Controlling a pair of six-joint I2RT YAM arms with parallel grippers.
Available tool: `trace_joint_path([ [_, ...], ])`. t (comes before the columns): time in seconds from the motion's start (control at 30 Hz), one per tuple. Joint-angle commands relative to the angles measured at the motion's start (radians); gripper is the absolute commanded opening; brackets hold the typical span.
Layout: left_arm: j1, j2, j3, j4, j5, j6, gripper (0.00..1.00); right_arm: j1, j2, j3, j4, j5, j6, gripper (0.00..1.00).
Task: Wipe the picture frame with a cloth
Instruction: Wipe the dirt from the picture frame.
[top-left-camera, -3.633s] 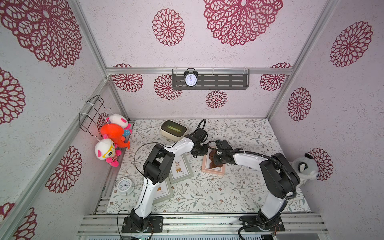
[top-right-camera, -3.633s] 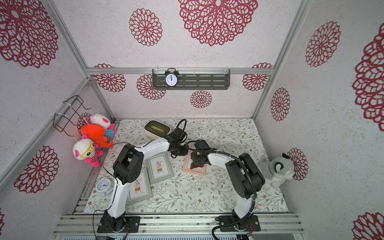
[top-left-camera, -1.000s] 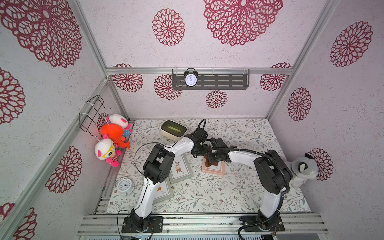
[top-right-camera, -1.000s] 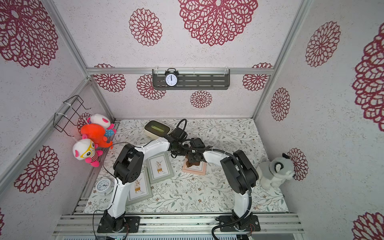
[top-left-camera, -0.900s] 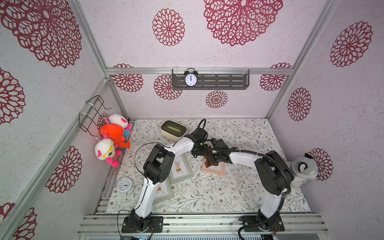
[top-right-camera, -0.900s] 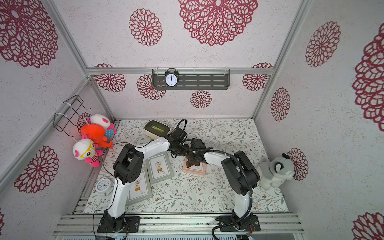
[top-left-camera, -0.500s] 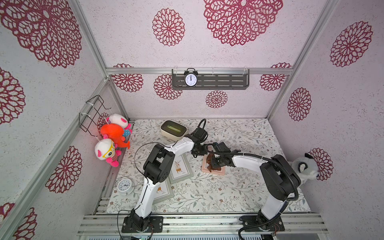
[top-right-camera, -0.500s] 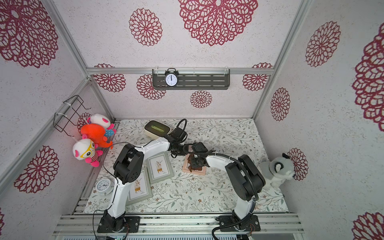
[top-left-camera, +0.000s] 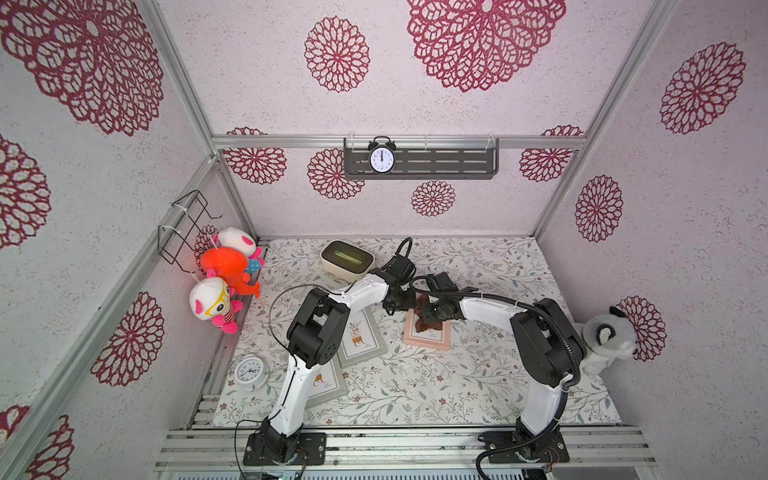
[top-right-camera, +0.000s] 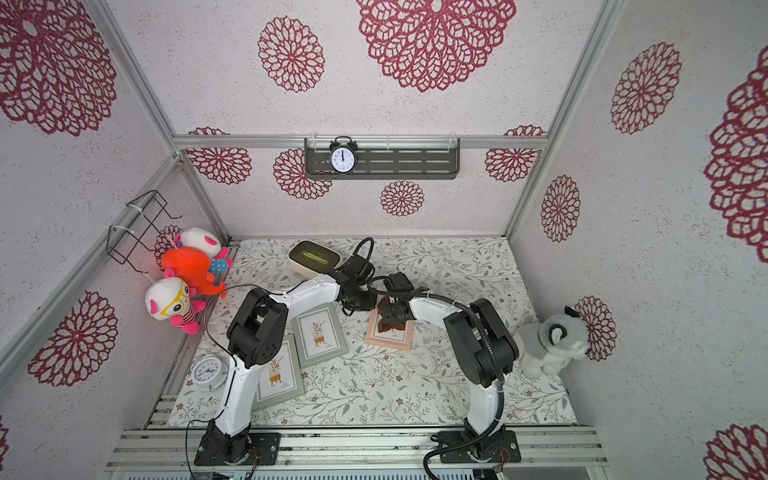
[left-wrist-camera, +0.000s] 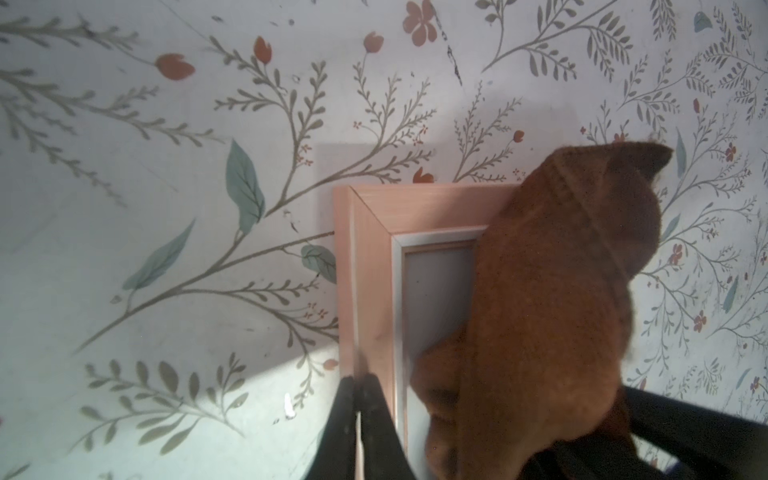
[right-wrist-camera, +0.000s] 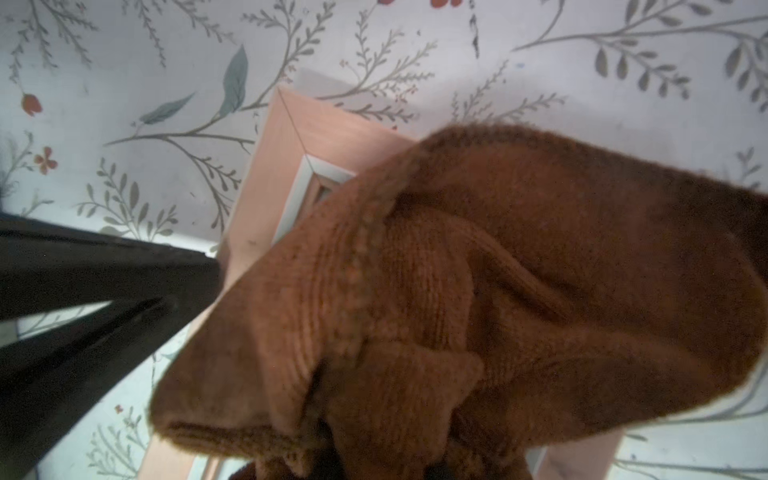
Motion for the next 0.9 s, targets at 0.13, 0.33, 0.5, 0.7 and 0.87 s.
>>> trace_joint_path([
  [0.13, -0.02, 0.134, -0.081, -0.137, -0.039, 0.012, 0.08, -0.079, -0.16, -0.101, -0.165, -0.073, 0.028, 0.0],
  [0.33, -0.021, 0.133, -0.084, -0.134, -0.037, 0.013, 0.08, -0.123, -0.195, -0.094, -0.281, -0.029, -0.018, 0.0],
  [0.5, -0.021, 0.131, -0.089, -0.129, -0.035, 0.011, 0.07, -0.123, -0.196, -0.163, -0.287, -0.046, -0.031, 0.0],
  [0.7, -0.021, 0.137, -0.082, -0.129, -0.03, 0.013, 0.08, -0.081, -0.151, -0.188, -0.234, -0.047, -0.019, 0.0],
  [0.87, -0.02, 0.139, -0.078, -0.136, -0.032, 0.015, 0.08, -0.078, -0.106, -0.104, -0.234, 0.018, -0.033, 0.0],
])
